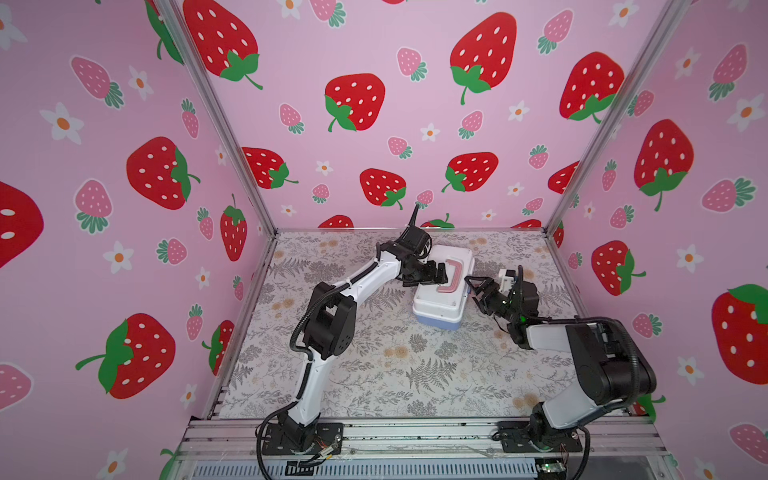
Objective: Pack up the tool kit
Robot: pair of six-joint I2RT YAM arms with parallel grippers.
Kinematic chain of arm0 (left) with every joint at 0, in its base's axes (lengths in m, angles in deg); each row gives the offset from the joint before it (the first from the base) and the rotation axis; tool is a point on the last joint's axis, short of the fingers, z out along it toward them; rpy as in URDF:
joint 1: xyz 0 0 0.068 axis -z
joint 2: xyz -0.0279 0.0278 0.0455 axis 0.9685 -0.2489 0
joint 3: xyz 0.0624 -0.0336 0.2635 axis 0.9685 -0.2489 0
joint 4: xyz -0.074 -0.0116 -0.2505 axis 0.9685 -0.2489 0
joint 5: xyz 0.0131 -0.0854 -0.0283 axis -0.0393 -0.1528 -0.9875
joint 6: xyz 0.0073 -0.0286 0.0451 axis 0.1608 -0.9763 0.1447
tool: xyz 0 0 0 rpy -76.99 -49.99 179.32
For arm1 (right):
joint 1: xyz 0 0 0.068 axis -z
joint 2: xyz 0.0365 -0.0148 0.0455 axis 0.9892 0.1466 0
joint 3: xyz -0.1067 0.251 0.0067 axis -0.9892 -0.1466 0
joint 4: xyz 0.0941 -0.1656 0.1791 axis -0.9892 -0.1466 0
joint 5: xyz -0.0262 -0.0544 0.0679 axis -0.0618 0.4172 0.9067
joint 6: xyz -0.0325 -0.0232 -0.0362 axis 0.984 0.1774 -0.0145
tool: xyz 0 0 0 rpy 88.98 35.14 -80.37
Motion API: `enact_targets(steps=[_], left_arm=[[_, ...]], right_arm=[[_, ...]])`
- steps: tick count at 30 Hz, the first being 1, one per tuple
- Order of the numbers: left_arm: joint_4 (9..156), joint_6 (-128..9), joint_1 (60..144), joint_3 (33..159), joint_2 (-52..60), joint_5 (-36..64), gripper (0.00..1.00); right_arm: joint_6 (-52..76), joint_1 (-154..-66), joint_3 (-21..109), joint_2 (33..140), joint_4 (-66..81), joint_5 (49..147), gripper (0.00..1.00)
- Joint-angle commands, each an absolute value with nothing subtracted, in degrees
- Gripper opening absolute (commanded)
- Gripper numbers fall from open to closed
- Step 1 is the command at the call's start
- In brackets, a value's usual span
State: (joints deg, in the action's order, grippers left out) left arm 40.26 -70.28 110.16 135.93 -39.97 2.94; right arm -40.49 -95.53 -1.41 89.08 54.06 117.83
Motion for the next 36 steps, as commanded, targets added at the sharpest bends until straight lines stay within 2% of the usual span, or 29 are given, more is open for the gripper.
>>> enact_targets(steps=[1, 6, 12, 21, 30, 36], left_arm=[[35.3, -70.3, 111.4, 135.5, -44.1, 3.0, 1.0], [35.4, -70.3, 112.1, 135.8, -44.5, 3.4, 1.0], [34.9, -69.8, 112.1, 136.2, -44.6, 3.6, 1.0], [34.7, -69.7, 112.2, 137.4, -45.8, 3.4, 1.0], [34.7, -70.0, 112.2, 138.1, -46.2, 3.0, 1.0], [34.6, -70.1, 112.2, 138.0, -46.0, 3.2, 1.0]], right_arm=[[-32.8, -95.3, 2.8, 87.1, 51.2, 117.4, 0.79], [-34.1, -95.3, 2.5, 90.1, 50.0, 118.0, 0.85], [-31.6, -95.3, 3.2, 89.7, 46.4, 116.5, 0.87], [-27.4, -95.2, 6.4, 86.2, 40.6, 115.5, 0.75], [-27.6, -95.2, 3.4, 84.9, 39.6, 115.0, 0.82], [-27.6, -95.2, 3.0, 83.7, 41.0, 116.2, 0.78]])
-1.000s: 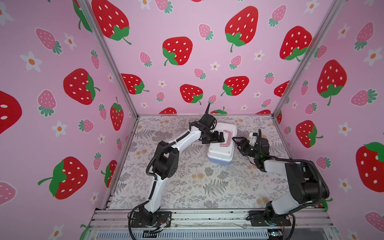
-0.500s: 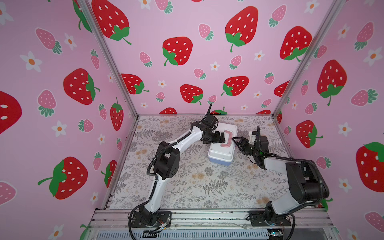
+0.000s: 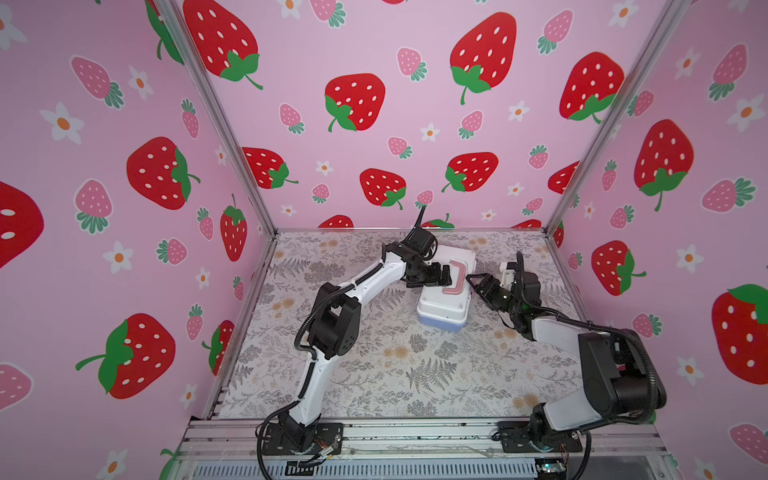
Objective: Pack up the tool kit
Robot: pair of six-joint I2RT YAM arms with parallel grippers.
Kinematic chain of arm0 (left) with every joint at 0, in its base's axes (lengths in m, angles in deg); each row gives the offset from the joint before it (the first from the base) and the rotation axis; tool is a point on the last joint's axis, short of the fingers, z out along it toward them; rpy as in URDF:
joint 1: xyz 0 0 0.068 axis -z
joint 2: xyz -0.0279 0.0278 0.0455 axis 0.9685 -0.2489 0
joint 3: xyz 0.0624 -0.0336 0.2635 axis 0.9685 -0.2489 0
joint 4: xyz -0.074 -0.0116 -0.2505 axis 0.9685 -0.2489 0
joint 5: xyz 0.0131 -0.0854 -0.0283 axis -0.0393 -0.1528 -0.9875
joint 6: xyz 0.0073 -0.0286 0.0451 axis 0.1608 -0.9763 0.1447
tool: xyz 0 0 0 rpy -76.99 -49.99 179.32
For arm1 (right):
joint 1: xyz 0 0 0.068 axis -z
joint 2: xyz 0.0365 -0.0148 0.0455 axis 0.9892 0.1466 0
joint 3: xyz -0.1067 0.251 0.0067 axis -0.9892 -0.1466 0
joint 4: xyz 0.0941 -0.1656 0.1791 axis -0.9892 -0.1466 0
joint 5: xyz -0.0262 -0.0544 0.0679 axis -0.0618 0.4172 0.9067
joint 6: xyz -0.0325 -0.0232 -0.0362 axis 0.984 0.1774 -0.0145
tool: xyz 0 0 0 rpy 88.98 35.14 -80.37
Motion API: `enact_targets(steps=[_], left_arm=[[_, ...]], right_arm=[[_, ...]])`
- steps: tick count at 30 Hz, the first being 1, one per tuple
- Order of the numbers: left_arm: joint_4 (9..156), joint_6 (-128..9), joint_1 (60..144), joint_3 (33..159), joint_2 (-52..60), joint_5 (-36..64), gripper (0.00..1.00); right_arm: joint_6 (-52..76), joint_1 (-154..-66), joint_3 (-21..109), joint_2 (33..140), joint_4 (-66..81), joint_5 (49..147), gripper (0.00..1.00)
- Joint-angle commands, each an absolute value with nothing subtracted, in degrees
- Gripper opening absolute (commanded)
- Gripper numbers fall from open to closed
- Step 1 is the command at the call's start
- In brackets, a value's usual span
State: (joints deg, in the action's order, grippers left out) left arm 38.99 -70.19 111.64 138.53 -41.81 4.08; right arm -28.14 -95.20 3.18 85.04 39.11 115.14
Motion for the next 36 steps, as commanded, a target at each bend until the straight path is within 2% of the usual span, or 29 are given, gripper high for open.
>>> enact_targets(steps=[1, 11, 13, 19, 26, 31, 36], left_arm=[[34.6, -70.2, 112.2, 138.0, -46.0, 3.1, 1.0], [34.3, -70.0, 112.2, 137.4, -45.1, 3.4, 1.0], [34.2, -69.9, 112.2, 137.4, -45.0, 3.5, 1.0], [34.0, -70.0, 112.2, 137.7, -45.2, 3.5, 1.0], [33.5, -69.7, 112.2, 138.5, -45.6, 3.5, 1.0], [33.5, -69.9, 112.2, 138.8, -46.0, 3.3, 1.0], [33.5, -69.8, 112.2, 138.9, -46.1, 3.3, 1.0]], right_arm=[[-27.9, -95.2, 3.1, 84.0, 42.0, 117.2, 0.77], [-35.9, -94.6, -0.7, 91.1, 55.4, 124.2, 0.53], [-36.6, -94.2, -1.7, 91.9, 57.0, 124.9, 0.44], [-34.8, -93.2, -1.5, 93.1, 57.2, 127.6, 0.35], [-25.8, -90.8, 3.5, 95.4, 49.0, 135.7, 0.36], [-20.7, -89.6, 5.4, 96.3, 44.1, 137.3, 0.47], [-19.1, -88.4, 7.3, 100.2, 43.6, 141.1, 0.51]])
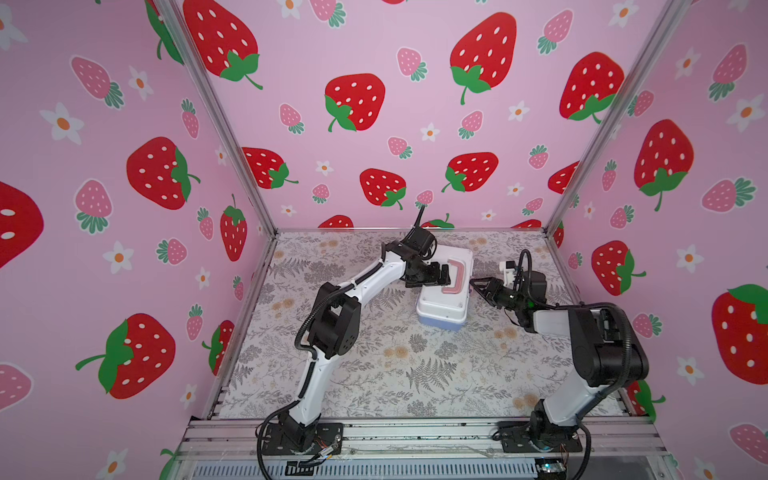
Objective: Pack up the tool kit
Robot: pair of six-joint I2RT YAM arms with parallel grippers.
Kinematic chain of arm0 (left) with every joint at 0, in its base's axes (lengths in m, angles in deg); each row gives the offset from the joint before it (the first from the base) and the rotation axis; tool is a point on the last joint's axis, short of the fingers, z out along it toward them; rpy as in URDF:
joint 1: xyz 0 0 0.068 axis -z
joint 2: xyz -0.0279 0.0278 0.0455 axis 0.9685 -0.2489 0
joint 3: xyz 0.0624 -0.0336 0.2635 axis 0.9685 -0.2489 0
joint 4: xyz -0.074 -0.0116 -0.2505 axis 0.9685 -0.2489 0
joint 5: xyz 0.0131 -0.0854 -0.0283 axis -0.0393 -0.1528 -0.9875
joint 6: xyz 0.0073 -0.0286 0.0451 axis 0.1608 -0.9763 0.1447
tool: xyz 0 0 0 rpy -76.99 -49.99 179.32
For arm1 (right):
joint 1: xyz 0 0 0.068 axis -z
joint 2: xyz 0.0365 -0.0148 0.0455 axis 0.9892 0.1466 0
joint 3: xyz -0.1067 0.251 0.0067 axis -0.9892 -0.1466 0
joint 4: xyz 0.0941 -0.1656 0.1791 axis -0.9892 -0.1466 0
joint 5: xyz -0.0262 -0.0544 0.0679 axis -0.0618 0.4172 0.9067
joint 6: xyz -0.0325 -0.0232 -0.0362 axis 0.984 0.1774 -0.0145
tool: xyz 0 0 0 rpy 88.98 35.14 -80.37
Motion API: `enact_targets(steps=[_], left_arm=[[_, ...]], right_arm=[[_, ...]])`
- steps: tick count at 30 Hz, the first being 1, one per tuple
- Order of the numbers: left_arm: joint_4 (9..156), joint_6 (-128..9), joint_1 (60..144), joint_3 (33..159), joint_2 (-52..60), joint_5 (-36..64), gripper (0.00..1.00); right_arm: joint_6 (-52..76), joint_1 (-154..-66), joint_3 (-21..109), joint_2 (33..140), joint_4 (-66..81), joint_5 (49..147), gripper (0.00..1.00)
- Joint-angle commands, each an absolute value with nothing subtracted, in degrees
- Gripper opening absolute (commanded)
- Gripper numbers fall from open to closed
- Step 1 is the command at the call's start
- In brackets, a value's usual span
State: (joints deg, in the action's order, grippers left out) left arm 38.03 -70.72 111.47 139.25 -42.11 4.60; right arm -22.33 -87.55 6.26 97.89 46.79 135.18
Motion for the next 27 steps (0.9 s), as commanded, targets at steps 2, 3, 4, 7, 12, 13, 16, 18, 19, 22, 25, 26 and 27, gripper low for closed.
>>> enact_targets(steps=[2, 3, 4, 7, 12, 13, 16, 18, 19, 22, 25, 26, 27], left_arm=[[33.5, -70.0, 112.2, 138.7, -46.0, 3.2, 1.0], [33.5, -70.0, 112.1, 138.7, -46.0, 3.2, 1.0], [33.5, -70.0, 112.2, 138.8, -46.0, 3.2, 1.0], [33.5, -70.0, 112.2, 138.8, -45.9, 3.1, 1.0], [33.6, -70.1, 112.2, 138.7, -46.0, 2.9, 0.99], [33.6, -70.1, 112.1, 138.7, -46.0, 2.9, 1.0], [33.6, -70.0, 112.2, 138.6, -45.9, 3.0, 1.0], [33.5, -70.0, 112.2, 138.6, -46.0, 3.0, 1.0], [33.5, -70.0, 112.2, 138.6, -45.9, 3.0, 1.0], [33.3, -70.0, 112.5, 138.8, -45.9, 3.5, 1.0], [32.9, -70.0, 112.7, 139.4, -45.9, 3.7, 1.0], [32.7, -69.9, 112.7, 139.7, -46.0, 3.8, 1.0], [32.4, -70.0, 112.8, 139.8, -46.0, 4.0, 1.0]], right_arm=[[-18.8, -88.3, 7.7, 101.5, 43.8, 141.9, 0.51], [-18.9, -88.2, 7.9, 102.1, 44.4, 142.4, 0.51], [-19.3, -88.1, 7.9, 102.8, 45.4, 143.1, 0.51], [-21.7, -87.6, 7.4, 104.1, 50.2, 145.0, 0.51], [-24.0, -87.6, 7.0, 105.6, 53.7, 145.8, 0.56], [-24.2, -87.5, 6.9, 105.8, 53.7, 145.7, 0.56], [-26.0, -87.5, 5.9, 106.1, 55.7, 144.4, 0.52], [-27.9, -87.5, 5.0, 106.0, 57.9, 143.9, 0.53], [-28.8, -87.4, 4.7, 106.2, 59.1, 143.6, 0.53], [-32.0, -87.5, 3.5, 106.3, 63.2, 143.6, 0.5], [-34.7, -87.4, 2.7, 106.2, 66.7, 143.9, 0.48], [-35.2, -87.5, 2.7, 106.2, 67.5, 143.9, 0.47], [-35.7, -87.4, 2.5, 106.0, 68.1, 143.8, 0.45]])
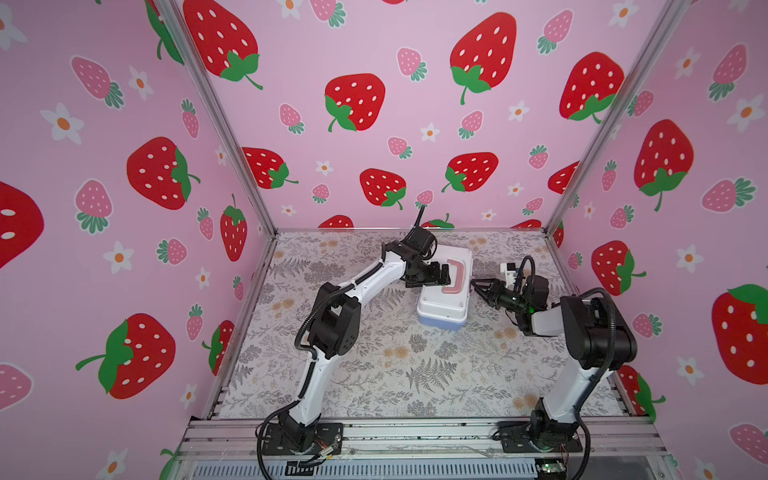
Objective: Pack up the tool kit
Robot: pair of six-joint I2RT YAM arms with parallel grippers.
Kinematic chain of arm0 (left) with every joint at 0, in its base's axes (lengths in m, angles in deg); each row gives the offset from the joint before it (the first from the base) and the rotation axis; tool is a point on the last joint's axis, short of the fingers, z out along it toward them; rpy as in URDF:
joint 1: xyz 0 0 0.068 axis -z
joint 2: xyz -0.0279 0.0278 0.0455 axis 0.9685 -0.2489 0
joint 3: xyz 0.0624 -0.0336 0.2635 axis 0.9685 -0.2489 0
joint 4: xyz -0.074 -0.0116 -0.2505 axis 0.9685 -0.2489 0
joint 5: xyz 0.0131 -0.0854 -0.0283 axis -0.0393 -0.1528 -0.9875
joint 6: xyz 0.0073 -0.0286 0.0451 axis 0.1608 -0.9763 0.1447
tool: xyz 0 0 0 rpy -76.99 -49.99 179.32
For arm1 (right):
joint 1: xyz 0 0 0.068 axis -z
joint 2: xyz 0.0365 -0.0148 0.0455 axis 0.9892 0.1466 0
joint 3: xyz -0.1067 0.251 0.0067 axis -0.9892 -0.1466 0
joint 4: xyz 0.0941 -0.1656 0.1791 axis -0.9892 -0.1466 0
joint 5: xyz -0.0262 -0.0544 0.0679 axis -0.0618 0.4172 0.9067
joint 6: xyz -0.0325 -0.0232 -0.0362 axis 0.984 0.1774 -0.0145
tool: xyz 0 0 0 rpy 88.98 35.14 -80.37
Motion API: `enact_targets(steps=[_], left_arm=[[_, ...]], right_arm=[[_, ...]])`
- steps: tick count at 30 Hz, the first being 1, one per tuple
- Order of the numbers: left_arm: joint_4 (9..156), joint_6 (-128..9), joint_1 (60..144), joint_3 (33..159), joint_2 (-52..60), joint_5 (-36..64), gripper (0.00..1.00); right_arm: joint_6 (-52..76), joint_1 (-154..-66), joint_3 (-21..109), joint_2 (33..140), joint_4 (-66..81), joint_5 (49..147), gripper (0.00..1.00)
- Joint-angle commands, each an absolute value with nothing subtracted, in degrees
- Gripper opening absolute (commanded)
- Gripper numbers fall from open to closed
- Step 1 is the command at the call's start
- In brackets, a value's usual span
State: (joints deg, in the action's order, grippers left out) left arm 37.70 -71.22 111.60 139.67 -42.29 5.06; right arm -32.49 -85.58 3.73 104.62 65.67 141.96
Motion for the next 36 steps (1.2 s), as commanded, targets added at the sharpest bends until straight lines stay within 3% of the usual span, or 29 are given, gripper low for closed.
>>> enact_targets(steps=[1, 9, 15, 24, 36], left_arm=[[32.2, -69.9, 112.9, 140.1, -46.1, 4.3, 1.0], [30.0, -69.4, 113.5, 142.0, -46.9, 6.2, 1.0], [29.9, -69.8, 113.6, 142.8, -47.5, 5.8, 1.0], [29.1, -69.3, 114.4, 143.0, -47.8, 7.8, 0.99], [24.6, -67.5, 115.6, 145.7, -48.6, 13.3, 0.99]], right_arm=[[-36.1, -87.5, 2.4, 105.7, 68.4, 143.5, 0.44], [-26.9, -87.8, 4.6, 98.6, 51.7, 136.8, 0.44], [-27.4, -88.2, 4.9, 99.0, 51.8, 137.3, 0.45], [-34.1, -89.1, 2.6, 102.5, 60.0, 137.2, 0.68], [-37.2, -89.2, 2.4, 101.0, 63.7, 136.1, 0.74]])
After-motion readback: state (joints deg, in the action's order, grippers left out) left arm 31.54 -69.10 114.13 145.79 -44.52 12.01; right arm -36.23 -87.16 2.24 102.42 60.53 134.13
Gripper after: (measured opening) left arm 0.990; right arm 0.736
